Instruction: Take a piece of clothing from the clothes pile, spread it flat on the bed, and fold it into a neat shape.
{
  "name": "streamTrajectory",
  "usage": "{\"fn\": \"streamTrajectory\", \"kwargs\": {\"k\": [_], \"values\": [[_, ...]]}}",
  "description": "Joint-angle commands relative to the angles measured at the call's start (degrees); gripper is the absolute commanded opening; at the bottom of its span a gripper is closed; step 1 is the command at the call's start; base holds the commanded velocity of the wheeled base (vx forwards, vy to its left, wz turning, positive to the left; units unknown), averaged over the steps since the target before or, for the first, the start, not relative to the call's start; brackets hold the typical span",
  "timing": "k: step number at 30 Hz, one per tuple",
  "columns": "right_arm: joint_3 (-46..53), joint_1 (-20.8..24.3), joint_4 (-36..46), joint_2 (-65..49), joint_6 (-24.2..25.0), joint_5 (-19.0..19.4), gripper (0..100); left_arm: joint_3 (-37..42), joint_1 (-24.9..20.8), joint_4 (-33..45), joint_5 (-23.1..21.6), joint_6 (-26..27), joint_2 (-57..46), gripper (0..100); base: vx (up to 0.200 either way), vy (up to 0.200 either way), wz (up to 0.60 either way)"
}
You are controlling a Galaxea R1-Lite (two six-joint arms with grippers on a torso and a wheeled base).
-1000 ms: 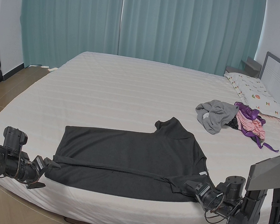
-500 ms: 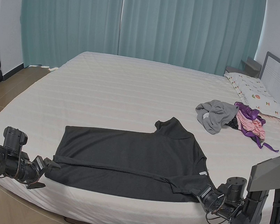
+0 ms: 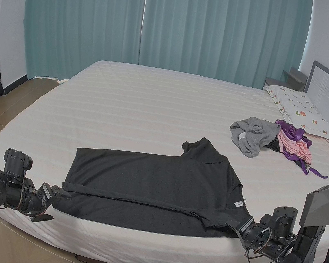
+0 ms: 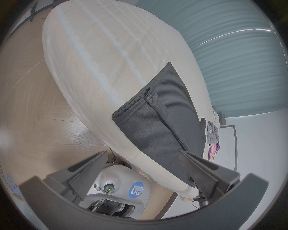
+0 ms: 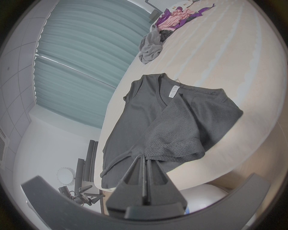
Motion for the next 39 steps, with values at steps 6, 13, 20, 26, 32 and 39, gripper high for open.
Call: {"fn": "streamTrajectory", "kwargs": {"k": [6, 13, 20, 26, 32, 39], "values": [[2.16, 0.32, -0.41, -0.62, -0.36, -0.14, 0, 0.00, 0.05, -0.03, -0.06, -0.03, 0.10, 100, 0.000, 0.000, 0.00], [3.13, 0.23, -0.49, 2.19, -3.17, -0.14, 100, 0.00, 0.05, -0.03, 0.03, -0.03, 0.10, 100, 0.000, 0.000, 0.00], [2.69, -5.13, 0.03, -5.02, -3.61, 0.83, 100, -0.09, -0.03, -0.03, -0.06, -0.03, 0.10, 100, 0.000, 0.000, 0.00], [1.10, -9.96, 1.53, -4.49, -5.72, 1.26, 100, -0.09, 0.05, -0.03, -0.06, -0.03, 0.10, 100, 0.000, 0.000, 0.00], [-1.27, -11.02, 1.44, -0.89, -7.12, 3.11, 100, -0.09, 0.05, -0.03, -0.06, 0.06, 0.10, 100, 0.000, 0.000, 0.00], [-5.40, -11.02, 1.53, 3.51, -7.48, 8.03, 100, -0.09, 0.05, -0.03, -0.06, 0.06, 0.10, 100, 0.000, 0.000, 0.00]]}}
